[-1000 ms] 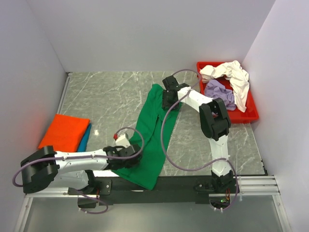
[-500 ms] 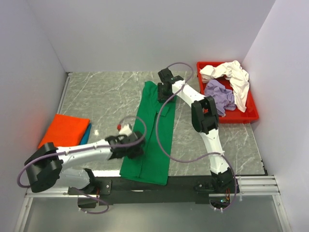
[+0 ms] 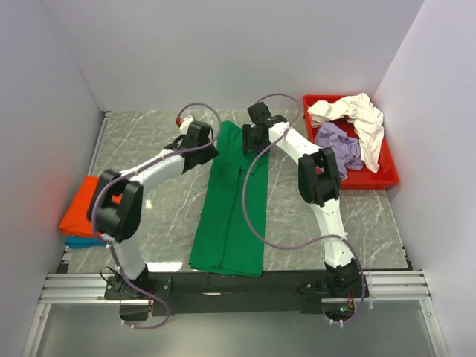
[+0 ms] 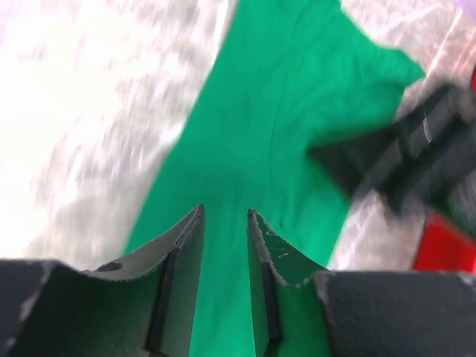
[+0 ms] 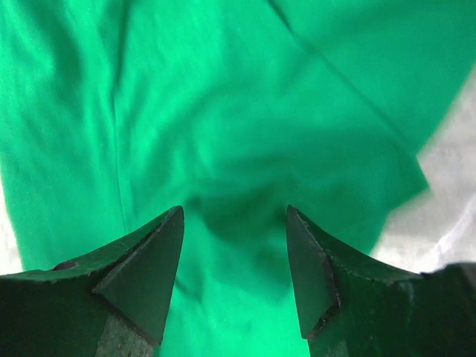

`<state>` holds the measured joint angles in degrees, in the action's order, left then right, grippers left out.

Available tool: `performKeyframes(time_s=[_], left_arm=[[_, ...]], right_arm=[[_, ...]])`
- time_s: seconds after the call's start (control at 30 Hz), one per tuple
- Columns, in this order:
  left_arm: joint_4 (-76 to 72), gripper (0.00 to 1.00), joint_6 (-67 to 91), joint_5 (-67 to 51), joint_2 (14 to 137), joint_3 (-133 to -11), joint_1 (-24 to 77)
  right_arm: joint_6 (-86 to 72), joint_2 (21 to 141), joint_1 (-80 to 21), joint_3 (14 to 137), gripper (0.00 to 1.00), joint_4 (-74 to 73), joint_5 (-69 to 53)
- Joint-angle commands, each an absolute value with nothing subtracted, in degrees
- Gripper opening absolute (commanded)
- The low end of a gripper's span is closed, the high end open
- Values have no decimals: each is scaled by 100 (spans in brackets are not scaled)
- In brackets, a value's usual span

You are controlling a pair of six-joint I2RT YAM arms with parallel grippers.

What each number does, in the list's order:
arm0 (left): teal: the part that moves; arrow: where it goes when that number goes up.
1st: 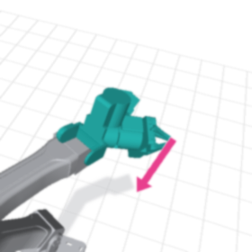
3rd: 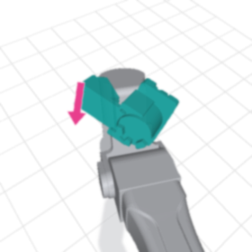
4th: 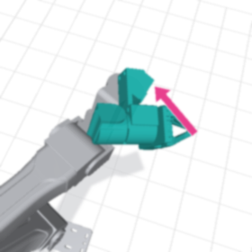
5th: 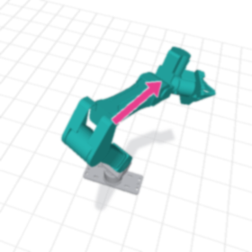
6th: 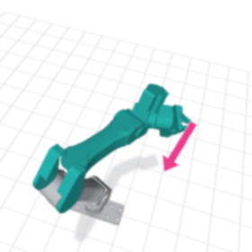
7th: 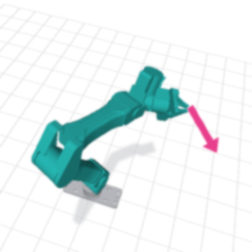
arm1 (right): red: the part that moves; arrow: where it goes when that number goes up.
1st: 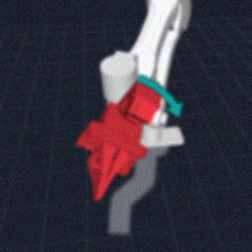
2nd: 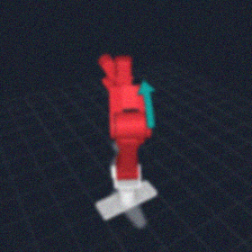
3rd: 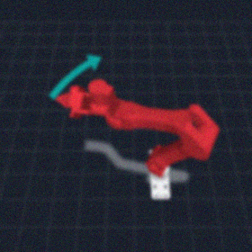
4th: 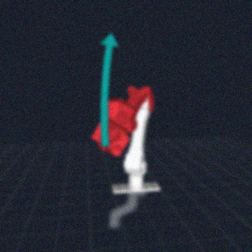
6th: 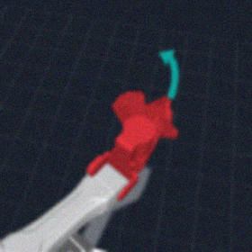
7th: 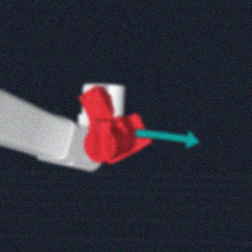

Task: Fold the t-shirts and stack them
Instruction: Fold the tshirt

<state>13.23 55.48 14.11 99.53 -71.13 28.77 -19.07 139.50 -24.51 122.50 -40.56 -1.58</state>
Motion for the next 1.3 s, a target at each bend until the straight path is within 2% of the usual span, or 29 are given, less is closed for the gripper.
performKeyframes(time_s=[0.0, 0.17, 0.3, 0.4, 0.57, 0.67, 0.9, 1.03, 1.13, 1.23, 1.27], left_arm=[[502, 35, 4422, 810, 10597, -7907, 2611], [640, 35, 3727, 177, 11731, -9287, 2470], [1500, 36, 3507, 422, 12855, -10798, 2426], [1801, 36, 3314, 501, 13252, -11257, 2312], [2021, 38, 2971, 1, 13640, -11618, 2127], [2530, 39, 2874, -123, 14088, -12346, 2039], [2734, 40, 2848, -18, 14414, -12375, 1942], [2672, 39, 2900, -79, 14545, -12445, 1916], [2558, 34, 3014, -272, 14581, -12446, 1863], [2199, 23, 3216, -552, 14485, -12174, 1776], [2102, 17, 3278, -615, 14450, -12034, 1741]], right_arm=[[-2204, 12834, -2382, 11544, 64, -3570, -106], [-2557, 12287, -2329, 10837, 62, -3480, -9], [-2663, 12331, -2215, 10540, 61, -3525, 203], [-2707, 12427, -2005, 10407, 59, -3358, 18], [-2646, 12875, -1776, 10827, 58, -3506, -387], [-2637, 13244, -1697, 11398, 57, -3805, -395], [-2760, 13737, -1591, 11777, 47, -3832, -606], [-2813, 13930, -1573, 12075, 38, -3832, -773], [-2821, 14132, -1573, 12418, 27, -3858, -887], [-2883, 14326, -1547, 12700, 20, -3780, -1150], [-2926, 14370, -1529, 12813, 14, -3701, -1256]])
